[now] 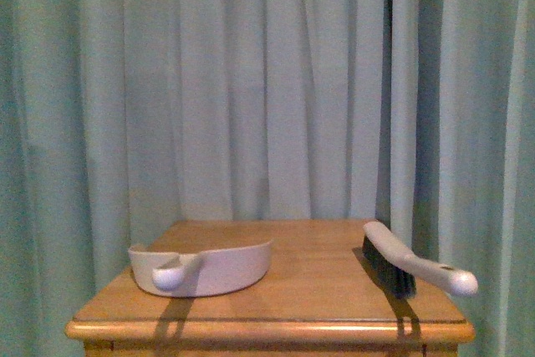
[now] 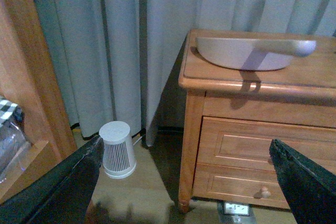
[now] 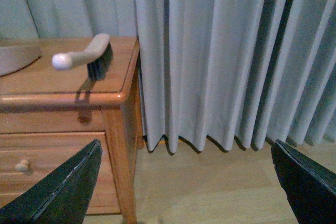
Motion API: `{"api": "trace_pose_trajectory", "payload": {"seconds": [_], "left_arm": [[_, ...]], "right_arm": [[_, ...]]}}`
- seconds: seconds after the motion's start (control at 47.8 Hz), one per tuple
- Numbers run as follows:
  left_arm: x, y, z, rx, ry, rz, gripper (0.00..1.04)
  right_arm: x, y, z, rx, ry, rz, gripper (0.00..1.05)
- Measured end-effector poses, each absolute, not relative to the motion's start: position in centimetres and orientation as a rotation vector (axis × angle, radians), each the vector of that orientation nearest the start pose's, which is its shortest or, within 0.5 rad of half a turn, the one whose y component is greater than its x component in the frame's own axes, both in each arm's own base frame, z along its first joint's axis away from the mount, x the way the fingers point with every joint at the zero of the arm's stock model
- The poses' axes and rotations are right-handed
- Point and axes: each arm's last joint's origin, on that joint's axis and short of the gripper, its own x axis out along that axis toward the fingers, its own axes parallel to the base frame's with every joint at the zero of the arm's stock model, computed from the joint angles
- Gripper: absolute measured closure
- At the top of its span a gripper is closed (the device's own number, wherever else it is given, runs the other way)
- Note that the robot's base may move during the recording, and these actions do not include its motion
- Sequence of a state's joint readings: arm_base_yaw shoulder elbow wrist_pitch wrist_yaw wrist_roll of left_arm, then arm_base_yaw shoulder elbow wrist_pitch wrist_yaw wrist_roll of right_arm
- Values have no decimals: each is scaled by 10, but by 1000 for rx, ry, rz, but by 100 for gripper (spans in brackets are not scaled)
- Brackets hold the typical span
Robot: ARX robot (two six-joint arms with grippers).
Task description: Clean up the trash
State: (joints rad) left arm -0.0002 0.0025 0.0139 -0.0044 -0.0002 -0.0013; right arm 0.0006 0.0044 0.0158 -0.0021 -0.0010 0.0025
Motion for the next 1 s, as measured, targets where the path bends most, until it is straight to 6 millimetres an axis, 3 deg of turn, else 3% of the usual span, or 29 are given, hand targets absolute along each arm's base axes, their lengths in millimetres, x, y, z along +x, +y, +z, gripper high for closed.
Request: {"api": "trace_pose_trajectory", "payload": {"seconds": [0.188, 0.293, 0.398, 0.607, 0.754, 0.879, 1.005], "left_arm": [[97, 0, 168, -1, -7, 0, 8], [102, 1, 169, -105, 171, 3, 8], [115, 2, 190, -105, 242, -57, 8], [173, -9, 270, 53, 342, -119, 8], [245, -58, 322, 158, 531, -183, 8], [300, -99, 334, 111, 607, -174, 8], [329, -120, 329, 77, 655, -147, 8]], "right_arm": [[97, 0, 168, 3, -10, 1, 7], [97, 0, 168, 3, -10, 1, 7], [97, 0, 168, 3, -10, 1, 7], [97, 0, 168, 3, -10, 1, 7], [97, 0, 168, 3, -10, 1, 7], [97, 0, 168, 3, -10, 1, 7], [97, 0, 168, 3, -10, 1, 7]]}}
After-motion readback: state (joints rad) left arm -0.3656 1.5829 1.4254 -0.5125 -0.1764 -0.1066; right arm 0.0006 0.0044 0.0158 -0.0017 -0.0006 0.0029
